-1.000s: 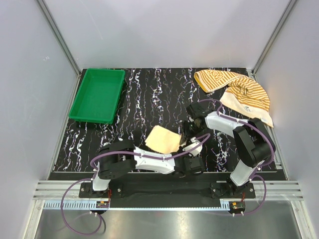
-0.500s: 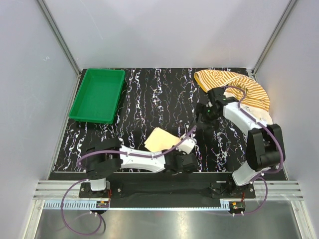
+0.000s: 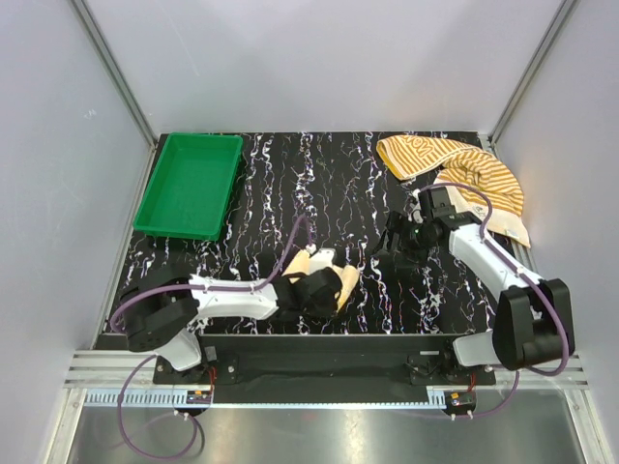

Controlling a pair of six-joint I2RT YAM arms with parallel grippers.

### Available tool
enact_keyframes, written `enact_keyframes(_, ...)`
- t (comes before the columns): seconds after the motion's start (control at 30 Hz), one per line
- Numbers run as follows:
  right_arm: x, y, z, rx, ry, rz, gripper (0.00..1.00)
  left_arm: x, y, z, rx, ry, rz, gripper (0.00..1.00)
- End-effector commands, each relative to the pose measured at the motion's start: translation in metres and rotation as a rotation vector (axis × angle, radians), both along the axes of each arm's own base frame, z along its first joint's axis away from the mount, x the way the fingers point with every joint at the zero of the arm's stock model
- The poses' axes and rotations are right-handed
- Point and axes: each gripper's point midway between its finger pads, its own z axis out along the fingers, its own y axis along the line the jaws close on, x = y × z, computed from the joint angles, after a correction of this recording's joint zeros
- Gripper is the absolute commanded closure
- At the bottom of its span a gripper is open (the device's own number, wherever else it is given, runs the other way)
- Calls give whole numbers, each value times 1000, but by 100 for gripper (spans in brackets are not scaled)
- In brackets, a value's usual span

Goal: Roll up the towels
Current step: Roll the towel

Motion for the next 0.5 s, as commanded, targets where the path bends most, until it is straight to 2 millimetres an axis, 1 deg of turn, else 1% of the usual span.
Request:
enact_keyframes(0.0,-6,29,26,205,-100,75,15,-3,-24,27,-251,90,13,100)
enact_keyframes(0.03,-7,36,37,259,-141,92,15,-2,-23,28,-275,114,24,100)
enact_keyframes(0.07,-9,39,40,285,-156,100,15,-4,-17,22,-279,131,34,100)
enact_keyframes(0.1,-17,40,33,304,-146,106,15,-3,-17,29,-312,138,40,100)
enact_keyframes(0.13,-17,45,42,347,-181,114,15,-1,-19,34,-363,165,49,100)
enact_keyframes(0.17,-25,46,34,364,-162,116,15,0,-16,33,-376,175,65,100)
enact_keyframes(0.2,-27,48,34,387,-169,125,15,-2,-16,40,-404,191,63,100)
enact_keyframes(0.23,-27,52,38,422,-196,138,15,0,-15,43,-424,210,84,100)
enact_keyframes(0.27,-35,52,28,431,-175,135,15,2,-14,44,-436,220,95,100)
enact_keyframes(0.33,-37,57,25,463,-190,143,15,3,-9,46,-472,253,129,100)
enact_keyframes(0.37,-38,57,21,474,-185,138,15,3,-8,47,-492,265,140,100)
enact_keyframes(0.4,-45,59,12,481,-166,143,15,2,-3,42,-498,280,154,100)
enact_keyframes(0.43,-42,63,12,500,-185,146,15,4,-4,45,-527,287,165,100)
enact_keyframes(0.47,-45,66,6,506,-185,154,15,5,-2,43,-531,291,172,100)
